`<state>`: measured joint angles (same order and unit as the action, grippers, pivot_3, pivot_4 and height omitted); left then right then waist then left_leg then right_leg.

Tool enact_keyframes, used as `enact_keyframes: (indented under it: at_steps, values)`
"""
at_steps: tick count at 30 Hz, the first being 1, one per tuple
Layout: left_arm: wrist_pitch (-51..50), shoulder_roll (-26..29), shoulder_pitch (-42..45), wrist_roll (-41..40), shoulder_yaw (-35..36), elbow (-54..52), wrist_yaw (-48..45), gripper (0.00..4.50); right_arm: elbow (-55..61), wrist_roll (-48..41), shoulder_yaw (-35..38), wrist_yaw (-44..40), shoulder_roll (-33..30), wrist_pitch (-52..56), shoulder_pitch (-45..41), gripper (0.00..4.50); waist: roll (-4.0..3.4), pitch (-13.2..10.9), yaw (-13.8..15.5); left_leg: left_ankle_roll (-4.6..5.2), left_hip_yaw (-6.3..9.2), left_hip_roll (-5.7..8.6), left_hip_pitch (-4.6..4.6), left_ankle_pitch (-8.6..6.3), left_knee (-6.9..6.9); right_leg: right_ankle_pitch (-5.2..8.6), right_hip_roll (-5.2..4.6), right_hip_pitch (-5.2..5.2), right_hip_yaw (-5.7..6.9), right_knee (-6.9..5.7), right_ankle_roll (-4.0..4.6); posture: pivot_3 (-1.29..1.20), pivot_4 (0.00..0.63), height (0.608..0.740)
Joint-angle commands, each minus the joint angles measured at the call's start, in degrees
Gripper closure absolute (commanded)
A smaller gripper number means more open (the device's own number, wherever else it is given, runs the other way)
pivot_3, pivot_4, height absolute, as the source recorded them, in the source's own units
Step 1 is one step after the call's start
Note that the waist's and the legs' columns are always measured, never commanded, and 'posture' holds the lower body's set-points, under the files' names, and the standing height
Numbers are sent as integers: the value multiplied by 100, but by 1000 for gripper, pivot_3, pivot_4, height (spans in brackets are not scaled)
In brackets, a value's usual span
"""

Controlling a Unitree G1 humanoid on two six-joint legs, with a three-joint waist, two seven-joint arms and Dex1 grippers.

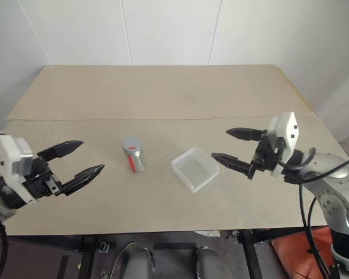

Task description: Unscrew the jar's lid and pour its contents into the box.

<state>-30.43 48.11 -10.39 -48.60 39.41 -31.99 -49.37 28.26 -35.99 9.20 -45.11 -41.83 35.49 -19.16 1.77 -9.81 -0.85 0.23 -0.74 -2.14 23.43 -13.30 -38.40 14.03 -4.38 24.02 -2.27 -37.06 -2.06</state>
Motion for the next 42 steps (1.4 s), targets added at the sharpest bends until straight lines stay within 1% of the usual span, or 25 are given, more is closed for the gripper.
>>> enact_keyframes:
  at_steps: [1,6,10,13,16,18,21,22,24,27,30,34,42]
  values:
    - [19,40,8,-48,150,-161,71,40,113,44,42,-10,-4,-219,-66,0,0,0,13,0,0,0,0,0,0,0,0,0,0,0,0,0,150,740]
    - [-10,-160,169,-15,-177,-194,459,40,193,43,97,-77,-79,-226,-26,0,0,0,12,0,0,2,0,0,0,0,-1,-2,0,0,0,0,150,740]
    - [-50,-567,-273,86,-390,-631,882,40,192,63,311,-230,-309,-273,-15,0,0,0,-8,0,0,1,2,0,0,0,-2,0,-2,1,0,0,150,740]
    - [-88,-919,-587,423,-668,-971,1474,40,76,70,371,-424,-457,-386,-41,0,0,0,-11,0,-1,0,-2,0,1,-1,-1,-1,-6,1,0,0,150,740]
    - [-60,-1295,-705,914,-1239,-1234,2056,40,-166,118,201,-603,-582,-400,-318,0,1,1,4,0,-1,2,-14,0,2,-1,-1,-12,-5,-1,1,0,150,740]
    - [-128,-1707,-503,1054,-1748,-1218,2550,40,-379,214,7,-821,-649,-483,-480,0,-1,1,6,0,-1,6,-27,0,1,-1,-3,-30,-6,1,1,0,150,740]
    - [20,-2315,-152,1265,-2254,-1014,2999,40,-621,313,-245,-970,-659,-466,-817,0,2,0,20,0,4,6,-52,0,0,-2,-2,-67,3,15,3,0,150,740]
    - [45,-2462,-34,1514,-2437,-896,3196,40,-678,326,-296,-1084,-672,-519,-884,0,3,1,23,0,4,7,-56,0,0,-2,-3,-74,5,15,2,0,150,740]
    - [212,-2638,145,2177,-2866,-559,3517,40,-741,299,-394,-1227,-679,-471,-1012,0,1,3,25,0,7,7,-59,0,1,-2,-2,-77,6,17,2,0,150,740]
    - [484,-2978,428,2815,-3244,-52,3931,40,-844,148,-456,-1514,-621,-448,-1092,0,1,3,22,0,8,10,-58,0,1,-3,-2,-79,5,19,2,0,150,740]
    - [1022,-3138,565,3362,-3613,324,3952,40,-903,206,-531,-1734,-629,-530,-1101,0,3,2,15,0,8,11,-56,0,1,-3,-3,-78,4,23,1,0,150,740]
    - [1508,-3419,802,3642,-3864,794,3937,40,-918,257,-549,-1862,-620,-604,-1088,0,3,2,24,0,8,10,-56,0,2,-4,-4,-78,5,22,2,0,150,740]
    - [1892,-3666,1218,4130,-4067,1388,4040,40,-789,217,-463,-1893,-622,-642,-1007,0,3,2,18,0,8,11,-55,0,2,-4,-4,-77,5,22,1,0,150,740]
